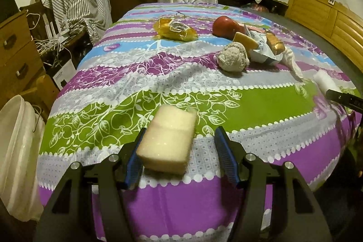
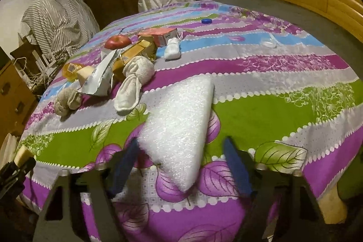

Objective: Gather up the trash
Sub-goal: 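Carry sponge and foam sheet with both tools over the bucket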

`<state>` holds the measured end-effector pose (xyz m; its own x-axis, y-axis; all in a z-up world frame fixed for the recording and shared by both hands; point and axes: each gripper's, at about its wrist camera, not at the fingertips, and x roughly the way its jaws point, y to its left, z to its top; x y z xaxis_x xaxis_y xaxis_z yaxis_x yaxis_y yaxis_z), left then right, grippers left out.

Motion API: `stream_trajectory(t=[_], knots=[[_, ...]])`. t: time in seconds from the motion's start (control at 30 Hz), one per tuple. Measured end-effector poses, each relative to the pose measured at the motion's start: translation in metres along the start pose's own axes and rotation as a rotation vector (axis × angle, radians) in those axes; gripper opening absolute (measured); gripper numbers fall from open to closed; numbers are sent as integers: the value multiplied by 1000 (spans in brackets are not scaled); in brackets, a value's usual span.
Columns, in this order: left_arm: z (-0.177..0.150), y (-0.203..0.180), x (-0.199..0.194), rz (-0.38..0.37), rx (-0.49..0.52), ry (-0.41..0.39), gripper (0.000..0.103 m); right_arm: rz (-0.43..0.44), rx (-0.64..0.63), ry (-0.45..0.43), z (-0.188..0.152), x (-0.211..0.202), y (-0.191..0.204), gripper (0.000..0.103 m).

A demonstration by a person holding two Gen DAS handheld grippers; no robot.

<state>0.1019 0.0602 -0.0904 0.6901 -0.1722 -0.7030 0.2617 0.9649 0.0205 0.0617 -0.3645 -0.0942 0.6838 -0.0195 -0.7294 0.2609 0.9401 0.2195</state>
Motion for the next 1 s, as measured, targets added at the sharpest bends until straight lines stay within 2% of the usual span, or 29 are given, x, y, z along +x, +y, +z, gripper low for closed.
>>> stream_trajectory(t=[0.03,0.13,0.33,0.53,0.73,0.87,1.0], knots=[[0,0,-1,-7,-3,1,45,4,7,0,0,0,-3,53],[2,3,-3,-24,-26,2,31,26,13,-4,-1,-4,-8,51],[4,7,-10,-26,-65,2,30,65,-15,-41,-1,-21,0,50],[14,21,-35,15,-107,-27,30,179,-114,-80,4,-43,38,50],[34,60,-72,129,-180,-67,30,328,-258,-80,17,-54,114,50],[45,105,-97,234,-251,-88,30,444,-404,-95,28,-67,192,50],[50,157,-119,368,-313,-99,30,594,-517,-55,41,-76,275,50]])
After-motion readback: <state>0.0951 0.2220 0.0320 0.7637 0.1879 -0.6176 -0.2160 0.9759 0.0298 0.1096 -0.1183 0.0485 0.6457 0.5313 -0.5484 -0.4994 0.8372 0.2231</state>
